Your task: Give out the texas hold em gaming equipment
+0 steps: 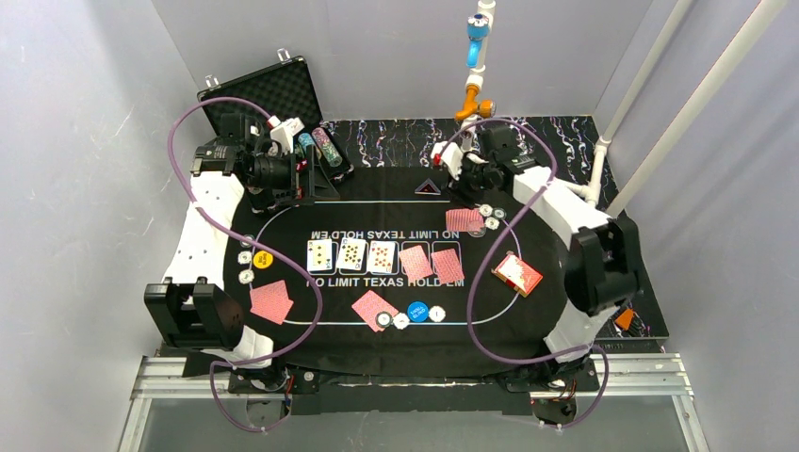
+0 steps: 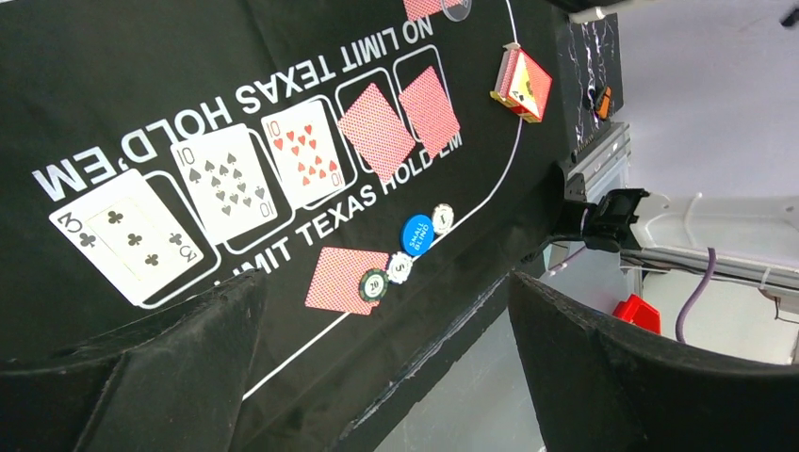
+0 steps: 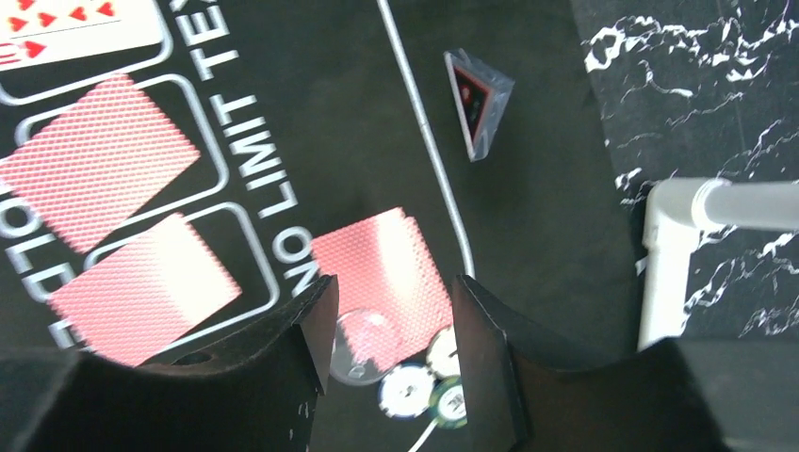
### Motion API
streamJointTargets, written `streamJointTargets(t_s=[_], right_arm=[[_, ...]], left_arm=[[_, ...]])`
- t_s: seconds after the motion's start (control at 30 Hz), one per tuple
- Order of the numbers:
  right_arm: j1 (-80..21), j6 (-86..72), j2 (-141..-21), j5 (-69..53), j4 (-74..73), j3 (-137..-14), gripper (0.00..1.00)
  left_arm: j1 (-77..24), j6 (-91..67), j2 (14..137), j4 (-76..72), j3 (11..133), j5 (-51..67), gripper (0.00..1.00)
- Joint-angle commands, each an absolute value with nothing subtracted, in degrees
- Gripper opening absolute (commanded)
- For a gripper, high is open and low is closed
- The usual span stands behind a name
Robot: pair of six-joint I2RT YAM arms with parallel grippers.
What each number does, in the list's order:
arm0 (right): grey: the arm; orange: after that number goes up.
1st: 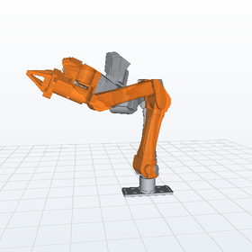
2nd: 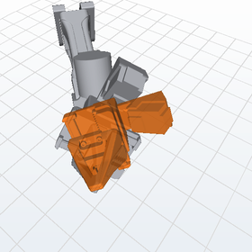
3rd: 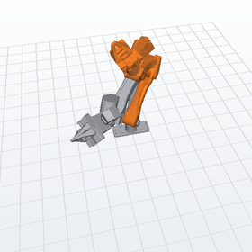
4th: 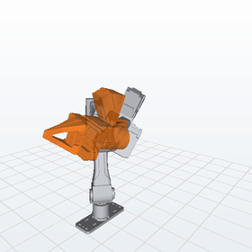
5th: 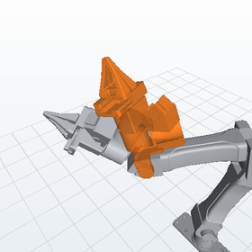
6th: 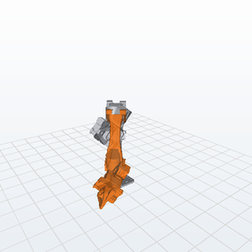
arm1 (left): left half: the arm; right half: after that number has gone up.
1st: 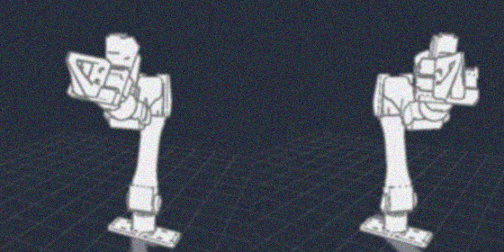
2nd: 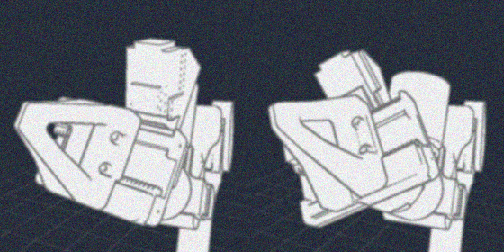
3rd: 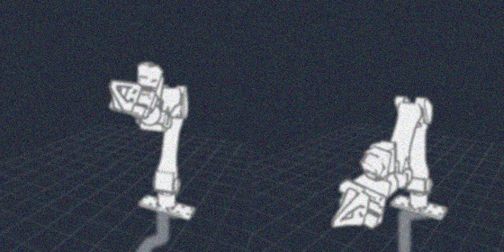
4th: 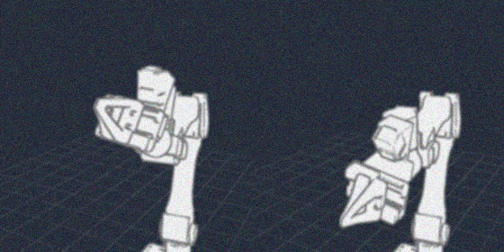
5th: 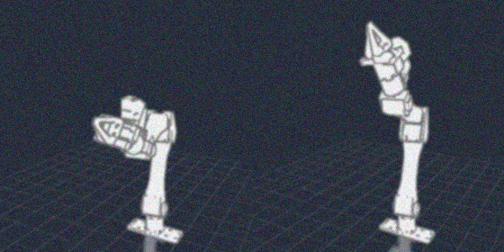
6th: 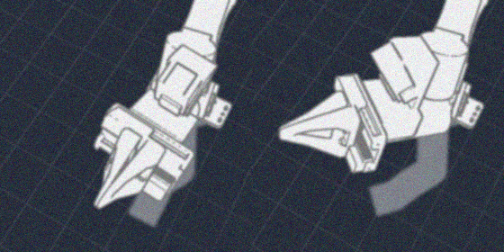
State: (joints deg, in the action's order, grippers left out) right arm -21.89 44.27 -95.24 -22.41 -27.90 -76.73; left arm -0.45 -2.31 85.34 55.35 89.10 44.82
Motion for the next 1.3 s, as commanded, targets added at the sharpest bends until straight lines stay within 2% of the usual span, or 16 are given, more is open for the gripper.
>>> streamJointTargets(t_s=[0.0,0.2,0.67,0.9,0.97,1.07,1.27], right_arm=[[-22.5,48.2,-102.8,-23.4,-24.8,-86.0,0.57],[-23.6,50.8,-111.7,-25.6,-25.8,-93.7,0.62],[-25.1,53.8,-124.2,-24.8,-25.6,-103.1,0.61],[-25.9,59.2,-128.2,-26.7,-30.4,-105.5,0.35],[-26.2,60.1,-128.1,-26.8,-31.4,-105.0,0.18],[-26.3,60.5,-127.0,-26.8,-31.6,-104.5,0.02],[-26.4,60.9,-122.1,-27.0,-33.3,-103.6,0.01]], left_arm=[[-0.1,-0.5,81.7,58.6,89.5,47.2,0.98],[-0.1,-0.3,81.9,59.4,89.4,47.0,0.98],[1.6,1.3,85.4,59.4,89.4,49.0,0.98],[2.8,1.6,85.6,59.4,88.9,48.9,0.98],[3.1,1.7,85.5,59.4,88.9,48.9,0.98],[3.3,1.6,85.3,59.5,88.8,49.0,0.98],[3.4,1.8,85.1,59.6,88.4,49.6,0.98]])
